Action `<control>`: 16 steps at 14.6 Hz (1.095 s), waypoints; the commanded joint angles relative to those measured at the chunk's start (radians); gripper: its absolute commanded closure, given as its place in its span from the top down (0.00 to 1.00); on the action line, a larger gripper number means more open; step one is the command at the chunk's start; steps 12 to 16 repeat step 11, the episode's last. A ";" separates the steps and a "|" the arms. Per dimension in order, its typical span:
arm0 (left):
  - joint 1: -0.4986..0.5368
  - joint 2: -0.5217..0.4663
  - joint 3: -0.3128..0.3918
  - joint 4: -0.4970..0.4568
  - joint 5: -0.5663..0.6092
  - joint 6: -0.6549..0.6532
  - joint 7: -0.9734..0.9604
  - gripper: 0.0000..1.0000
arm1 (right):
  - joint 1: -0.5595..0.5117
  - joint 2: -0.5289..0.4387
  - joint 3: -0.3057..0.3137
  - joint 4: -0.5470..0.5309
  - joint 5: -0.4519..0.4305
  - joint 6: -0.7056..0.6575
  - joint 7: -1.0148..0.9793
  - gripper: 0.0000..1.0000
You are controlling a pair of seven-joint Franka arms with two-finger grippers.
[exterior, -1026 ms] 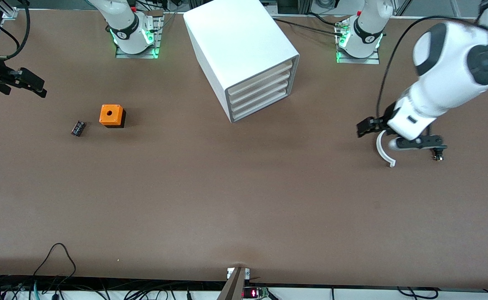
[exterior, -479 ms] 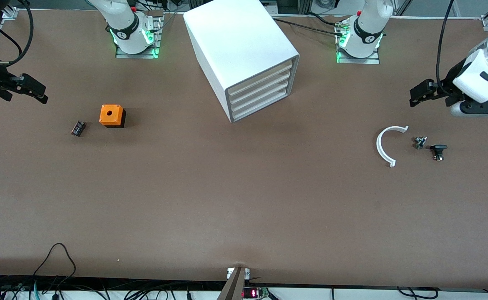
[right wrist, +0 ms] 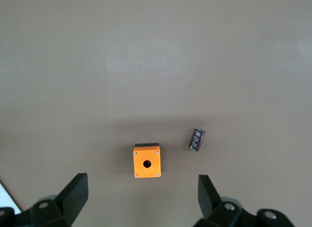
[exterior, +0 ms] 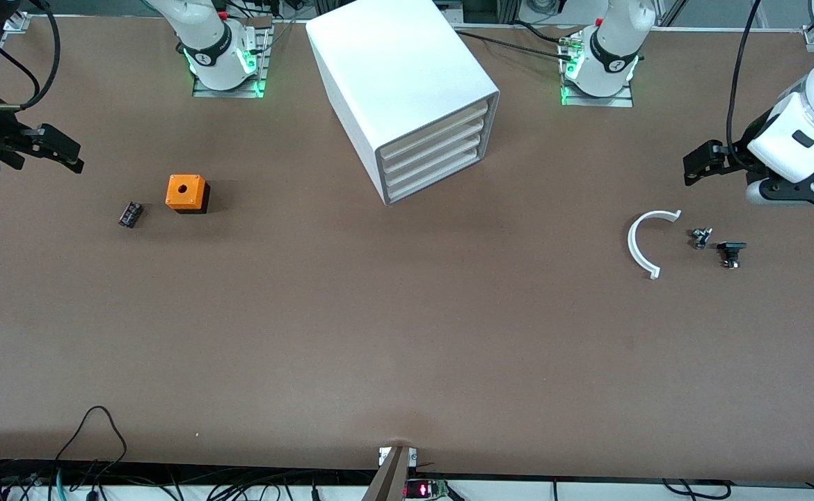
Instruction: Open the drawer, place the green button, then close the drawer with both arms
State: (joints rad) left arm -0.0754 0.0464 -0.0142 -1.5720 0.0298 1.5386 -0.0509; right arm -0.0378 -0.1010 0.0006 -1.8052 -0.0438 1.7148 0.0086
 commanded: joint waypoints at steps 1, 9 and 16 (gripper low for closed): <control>0.006 0.013 -0.001 0.038 0.016 -0.031 0.120 1.00 | 0.000 0.000 -0.001 0.014 0.018 -0.018 -0.010 1.00; 0.005 0.015 -0.001 0.040 0.015 -0.032 0.065 1.00 | -0.001 0.004 -0.002 0.015 0.016 -0.018 -0.016 1.00; 0.005 0.015 -0.001 0.040 0.013 -0.032 0.065 1.00 | -0.001 0.004 -0.002 0.015 0.016 -0.027 -0.016 1.00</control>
